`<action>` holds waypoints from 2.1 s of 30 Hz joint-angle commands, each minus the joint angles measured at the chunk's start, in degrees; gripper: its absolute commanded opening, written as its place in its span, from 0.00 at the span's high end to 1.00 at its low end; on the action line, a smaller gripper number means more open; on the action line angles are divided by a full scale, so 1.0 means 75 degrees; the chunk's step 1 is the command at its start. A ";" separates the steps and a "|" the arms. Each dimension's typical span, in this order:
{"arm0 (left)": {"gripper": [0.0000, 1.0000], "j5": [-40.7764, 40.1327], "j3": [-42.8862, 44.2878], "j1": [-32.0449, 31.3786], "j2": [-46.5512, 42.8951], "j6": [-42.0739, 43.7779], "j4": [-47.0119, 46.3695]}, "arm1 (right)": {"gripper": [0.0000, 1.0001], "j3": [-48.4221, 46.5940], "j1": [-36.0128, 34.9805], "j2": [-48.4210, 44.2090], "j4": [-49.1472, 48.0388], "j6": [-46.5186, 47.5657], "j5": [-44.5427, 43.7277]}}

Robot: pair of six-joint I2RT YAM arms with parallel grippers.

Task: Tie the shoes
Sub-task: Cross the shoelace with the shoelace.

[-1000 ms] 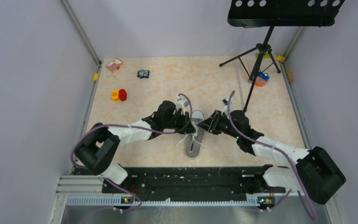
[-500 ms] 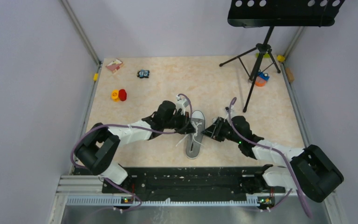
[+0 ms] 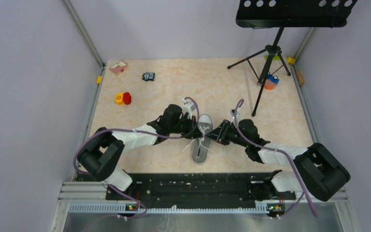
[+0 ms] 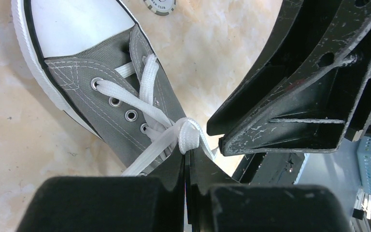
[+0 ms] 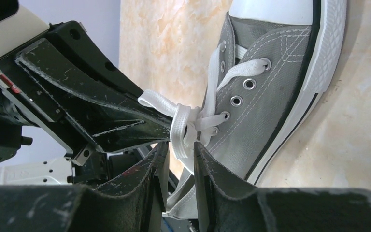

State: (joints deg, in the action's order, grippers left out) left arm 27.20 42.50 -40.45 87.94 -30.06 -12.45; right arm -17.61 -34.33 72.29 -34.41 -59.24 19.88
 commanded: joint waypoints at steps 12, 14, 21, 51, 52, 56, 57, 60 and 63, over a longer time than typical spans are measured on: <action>1.00 0.0134 0.0056 -0.0056 -0.0081 0.0118 -0.0109 | 0.72 0.0099 0.0053 0.0640 -0.1182 -0.0388 0.0074; 1.00 0.0135 0.0058 -0.0054 -0.0092 0.0118 -0.0127 | 0.73 0.0116 0.0053 0.0714 -0.1302 -0.0456 0.0108; 1.00 0.0133 0.0065 -0.0055 -0.0095 0.0108 -0.0144 | 0.80 0.0251 0.0050 0.0903 -0.1685 -0.0622 0.0159; 1.00 0.0191 -0.0053 -0.0052 -0.0239 0.0109 -0.0182 | 1.00 0.0197 0.0065 0.1335 -0.2229 -0.0763 -0.0019; 1.00 0.0181 -0.0064 -0.0047 -0.0260 0.0115 -0.0186 | 1.00 0.0202 0.0059 0.1306 -0.2196 -0.0744 -0.0050; 1.00 0.0159 -0.0120 -0.0046 -0.0324 0.0130 -0.0180 | 1.00 0.0204 0.0068 0.1060 -0.1793 -0.0605 -0.0212; 1.00 0.0158 -0.0123 -0.0054 -0.0334 0.0130 -0.0180 | 1.00 0.0197 0.0065 0.0980 -0.1651 -0.0551 -0.0261; 1.00 0.0141 -0.0152 -0.0045 -0.0347 0.0141 -0.0176 | 1.00 0.0172 0.0065 0.0682 -0.1168 -0.0374 -0.0493; 1.00 0.0158 -0.0156 -0.0045 -0.0347 0.0141 -0.0191 | 1.00 0.0139 0.0065 0.0437 -0.0784 -0.0242 -0.0673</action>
State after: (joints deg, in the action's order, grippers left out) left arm 27.22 42.09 -40.45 87.24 -29.85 -12.43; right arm -15.31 -34.30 78.72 -43.59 -63.86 17.96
